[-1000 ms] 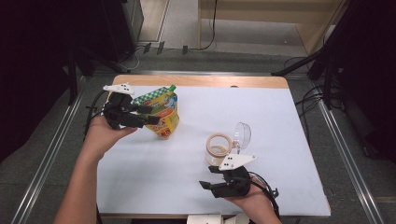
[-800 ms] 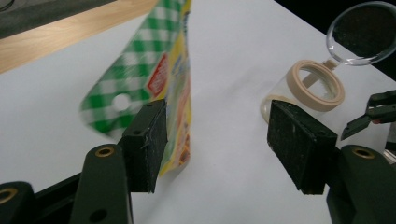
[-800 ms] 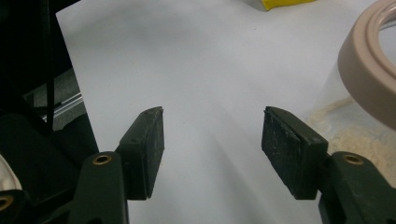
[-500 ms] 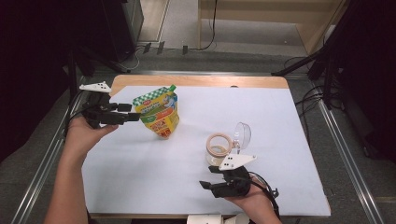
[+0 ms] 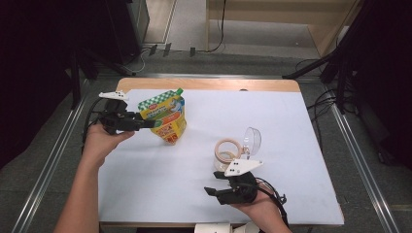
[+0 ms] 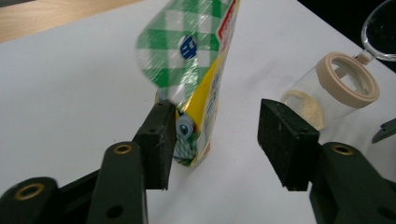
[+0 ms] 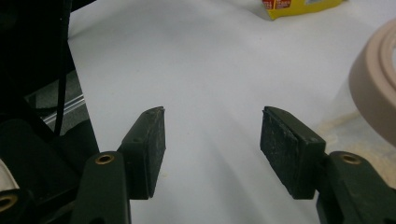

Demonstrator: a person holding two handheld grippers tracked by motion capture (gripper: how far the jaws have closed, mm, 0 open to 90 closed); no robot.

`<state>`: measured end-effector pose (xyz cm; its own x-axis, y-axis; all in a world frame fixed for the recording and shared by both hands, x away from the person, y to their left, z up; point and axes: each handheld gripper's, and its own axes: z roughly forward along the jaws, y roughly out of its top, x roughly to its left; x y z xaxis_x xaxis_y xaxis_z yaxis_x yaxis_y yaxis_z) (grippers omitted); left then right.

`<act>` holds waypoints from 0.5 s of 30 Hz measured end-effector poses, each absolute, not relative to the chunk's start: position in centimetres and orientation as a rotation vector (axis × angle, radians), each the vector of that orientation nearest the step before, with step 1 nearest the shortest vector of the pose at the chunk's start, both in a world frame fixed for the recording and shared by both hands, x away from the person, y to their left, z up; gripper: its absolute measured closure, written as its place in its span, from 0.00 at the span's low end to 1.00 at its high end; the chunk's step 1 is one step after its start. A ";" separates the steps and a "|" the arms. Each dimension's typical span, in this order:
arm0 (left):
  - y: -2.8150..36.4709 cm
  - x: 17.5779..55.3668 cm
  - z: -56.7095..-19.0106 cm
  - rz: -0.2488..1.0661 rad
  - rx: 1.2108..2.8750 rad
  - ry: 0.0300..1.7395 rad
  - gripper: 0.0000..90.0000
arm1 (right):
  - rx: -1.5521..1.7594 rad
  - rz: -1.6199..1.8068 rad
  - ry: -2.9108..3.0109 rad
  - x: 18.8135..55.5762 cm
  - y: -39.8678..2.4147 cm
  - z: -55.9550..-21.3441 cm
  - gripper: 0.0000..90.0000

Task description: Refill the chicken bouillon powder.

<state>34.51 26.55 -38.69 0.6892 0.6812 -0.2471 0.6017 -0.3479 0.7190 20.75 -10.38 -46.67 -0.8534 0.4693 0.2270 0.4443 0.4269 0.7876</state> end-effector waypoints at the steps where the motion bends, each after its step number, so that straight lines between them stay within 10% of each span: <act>1: 26.3 34.6 -38.8 0.121 2.058 0.977 0.58 | 0.835 1.448 2.632 20.8 -10.1 -46.6 0.46; 15: 24.3 36.2 -40.6 0.127 2.029 1.010 0.72 | 0.714 1.479 2.675 22.2 -4.3 -46.0 0.47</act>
<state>36.19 24.31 -40.57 0.6695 0.6965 -0.2581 0.6107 -0.3183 0.7250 22.15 -4.33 -46.02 -0.8966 0.3887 0.2122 0.3864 0.4526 0.8036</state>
